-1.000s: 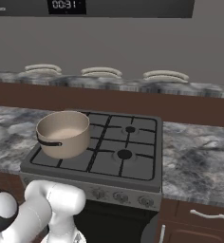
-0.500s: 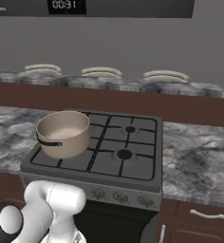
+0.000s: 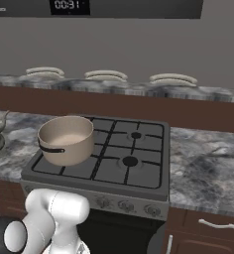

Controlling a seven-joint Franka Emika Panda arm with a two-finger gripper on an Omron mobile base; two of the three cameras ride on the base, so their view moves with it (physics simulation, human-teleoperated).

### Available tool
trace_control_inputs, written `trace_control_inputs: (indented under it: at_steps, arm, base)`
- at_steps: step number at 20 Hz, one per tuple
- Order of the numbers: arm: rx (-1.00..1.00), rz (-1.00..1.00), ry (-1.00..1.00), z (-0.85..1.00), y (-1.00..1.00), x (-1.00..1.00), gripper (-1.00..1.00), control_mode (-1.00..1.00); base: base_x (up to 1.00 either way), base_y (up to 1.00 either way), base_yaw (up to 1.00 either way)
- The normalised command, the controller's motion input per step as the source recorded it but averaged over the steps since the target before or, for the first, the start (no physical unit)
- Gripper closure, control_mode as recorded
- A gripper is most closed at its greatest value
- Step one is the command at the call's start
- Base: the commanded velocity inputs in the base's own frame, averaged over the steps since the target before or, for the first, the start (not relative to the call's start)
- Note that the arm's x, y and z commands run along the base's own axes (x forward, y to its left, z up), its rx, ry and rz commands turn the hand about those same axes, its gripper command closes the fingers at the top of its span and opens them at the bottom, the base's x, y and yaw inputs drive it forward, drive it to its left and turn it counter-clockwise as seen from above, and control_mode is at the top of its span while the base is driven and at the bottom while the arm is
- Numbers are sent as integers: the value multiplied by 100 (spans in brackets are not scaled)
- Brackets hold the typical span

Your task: Pick the kettle from the counter and place it on a stove burner. Then turn the burner on.

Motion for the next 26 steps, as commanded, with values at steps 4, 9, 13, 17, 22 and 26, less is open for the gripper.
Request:
trace_control_inputs:
  at_steps: [4,9,13,17,22,26]
  arm:
    - [0,-1,-4,2,-67,-4,100,-100]
    - [0,0,-9,0,-74,-17,100,-100]
    - [0,0,-8,0,-72,-3,100,-100]
    - [0,0,-5,1,-78,0,100,-100]
    - [0,0,-3,1,-78,0,100,-100]
    - [0,0,-2,9,-75,0,100,-100]
  base:
    - [0,0,0]
    - [0,0,0]
    - [0,0,0]
    - [0,0,0]
    - [0,0,0]
    - [0,0,0]
